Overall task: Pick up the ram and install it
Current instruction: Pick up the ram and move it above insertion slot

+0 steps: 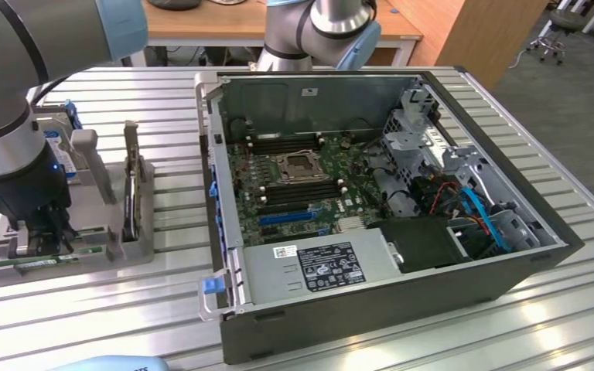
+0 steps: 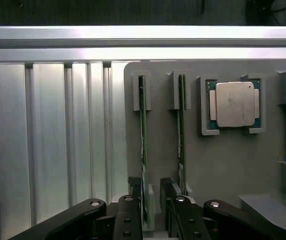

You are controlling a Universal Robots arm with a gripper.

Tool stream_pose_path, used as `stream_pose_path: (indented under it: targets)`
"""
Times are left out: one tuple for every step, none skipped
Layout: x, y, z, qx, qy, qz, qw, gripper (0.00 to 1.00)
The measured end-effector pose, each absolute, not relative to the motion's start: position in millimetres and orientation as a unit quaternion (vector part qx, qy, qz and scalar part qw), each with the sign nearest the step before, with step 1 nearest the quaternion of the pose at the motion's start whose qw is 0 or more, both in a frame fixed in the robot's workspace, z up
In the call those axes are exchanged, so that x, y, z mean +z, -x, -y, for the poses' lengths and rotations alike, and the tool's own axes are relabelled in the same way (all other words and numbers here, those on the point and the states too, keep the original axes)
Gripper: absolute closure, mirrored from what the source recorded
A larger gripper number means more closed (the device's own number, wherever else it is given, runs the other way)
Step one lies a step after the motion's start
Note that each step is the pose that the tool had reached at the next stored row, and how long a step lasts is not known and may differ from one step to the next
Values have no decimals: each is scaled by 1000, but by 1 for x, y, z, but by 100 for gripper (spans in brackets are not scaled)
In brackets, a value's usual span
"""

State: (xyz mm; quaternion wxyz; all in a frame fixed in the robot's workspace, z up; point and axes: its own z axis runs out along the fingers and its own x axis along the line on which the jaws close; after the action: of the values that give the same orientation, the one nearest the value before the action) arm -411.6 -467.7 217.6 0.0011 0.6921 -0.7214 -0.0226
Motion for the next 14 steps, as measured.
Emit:
stream_pose_path:
  targets:
    - [217,412,468,-23,-692,721,1,71]
    - [216,412,468,-23,-692,721,1,71]
    - [215,412,468,-23,-692,721,1,71]
    - [214,412,468,-23,-692,721,1,71]
    - [213,412,468,-23,-692,721,1,71]
    - [212,412,468,-23,-692,721,1,71]
    - [211,412,468,-23,-692,721,1,71]
    - [210,412,468,-23,-692,721,1,71]
    - [210,412,468,-23,-692,721,1,71]
    - [209,412,468,-23,-692,721,1,71]
    - [208,412,468,-23,-692,721,1,71]
    - [208,412,468,-23,-692,721,1,71]
    - [208,412,468,-23,-692,721,1,71]
    - [208,412,468,-23,-692,721,1,71]
